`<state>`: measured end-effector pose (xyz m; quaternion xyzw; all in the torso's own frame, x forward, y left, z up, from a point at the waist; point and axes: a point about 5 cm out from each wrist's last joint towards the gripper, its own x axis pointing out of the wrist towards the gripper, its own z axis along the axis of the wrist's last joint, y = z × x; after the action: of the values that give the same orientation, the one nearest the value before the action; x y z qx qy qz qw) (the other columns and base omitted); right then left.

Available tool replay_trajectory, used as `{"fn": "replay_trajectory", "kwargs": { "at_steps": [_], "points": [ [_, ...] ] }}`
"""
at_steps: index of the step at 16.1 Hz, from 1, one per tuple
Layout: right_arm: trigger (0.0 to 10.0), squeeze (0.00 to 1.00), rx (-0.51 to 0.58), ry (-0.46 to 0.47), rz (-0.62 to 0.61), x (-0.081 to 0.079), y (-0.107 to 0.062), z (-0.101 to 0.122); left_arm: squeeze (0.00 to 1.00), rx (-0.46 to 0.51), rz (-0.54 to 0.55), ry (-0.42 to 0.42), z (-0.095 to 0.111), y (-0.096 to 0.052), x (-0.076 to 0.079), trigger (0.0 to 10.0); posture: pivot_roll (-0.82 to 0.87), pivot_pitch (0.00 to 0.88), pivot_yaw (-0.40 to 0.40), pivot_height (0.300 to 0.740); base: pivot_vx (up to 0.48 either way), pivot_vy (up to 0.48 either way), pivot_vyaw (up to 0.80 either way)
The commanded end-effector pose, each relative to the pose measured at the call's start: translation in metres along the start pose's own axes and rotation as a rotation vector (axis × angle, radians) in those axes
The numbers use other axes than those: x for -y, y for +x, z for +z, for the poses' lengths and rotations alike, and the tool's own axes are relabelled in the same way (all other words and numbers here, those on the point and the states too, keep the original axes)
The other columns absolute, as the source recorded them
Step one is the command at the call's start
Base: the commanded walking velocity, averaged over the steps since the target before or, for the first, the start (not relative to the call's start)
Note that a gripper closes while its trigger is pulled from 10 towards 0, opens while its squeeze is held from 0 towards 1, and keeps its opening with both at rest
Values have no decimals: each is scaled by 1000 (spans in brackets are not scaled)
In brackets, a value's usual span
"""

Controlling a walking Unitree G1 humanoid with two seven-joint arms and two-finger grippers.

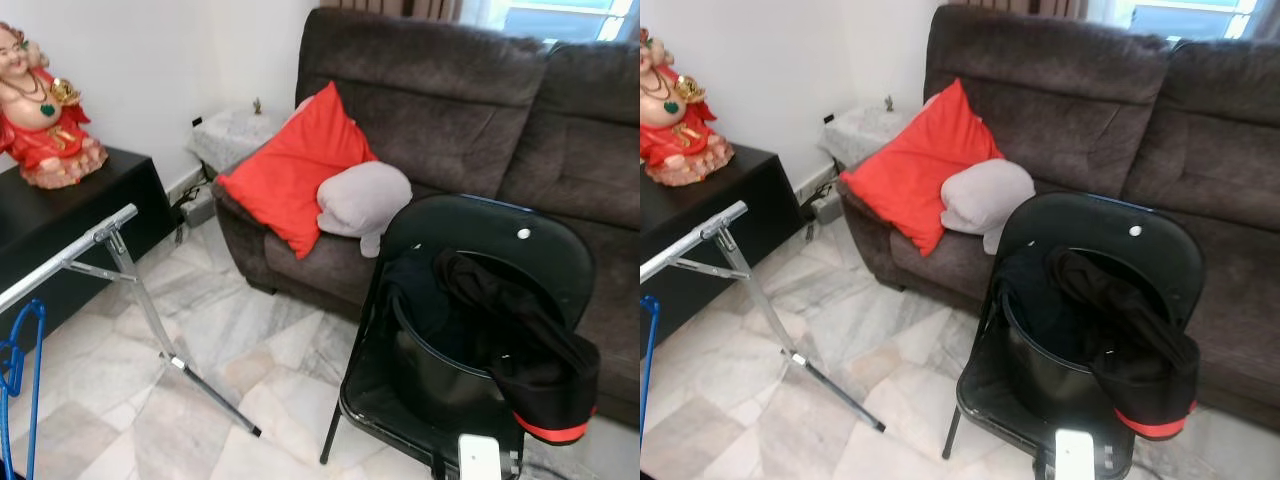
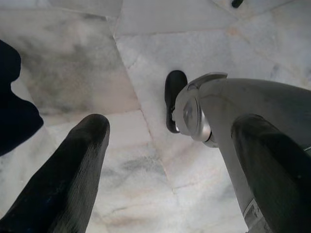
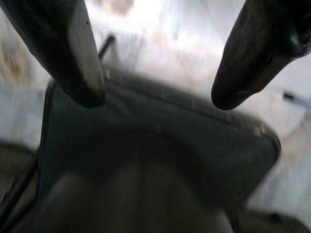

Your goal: Hang hanger

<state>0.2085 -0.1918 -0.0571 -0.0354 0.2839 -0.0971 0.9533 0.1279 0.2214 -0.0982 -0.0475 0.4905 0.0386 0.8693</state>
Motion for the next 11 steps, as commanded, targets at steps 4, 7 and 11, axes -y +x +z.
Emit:
{"fn": "replay_trajectory", "kwargs": {
  "at_steps": [4,7,11],
  "points": [
    [10000,0,256,-2,-38,-1,-4,28,0,-24,5,10,-6,-2,-3,10000,53,59,43,740,0,0,0],
    [10000,0,442,-14,-64,2,-19,48,0,-27,3,20,-6,-2,-3,10000,39,53,46,740,0,0,0],
    [10000,0,475,-19,-106,13,-34,48,0,-24,1,23,-6,-2,-3,10000,39,53,46,740,0,0,0]
  ]
}}
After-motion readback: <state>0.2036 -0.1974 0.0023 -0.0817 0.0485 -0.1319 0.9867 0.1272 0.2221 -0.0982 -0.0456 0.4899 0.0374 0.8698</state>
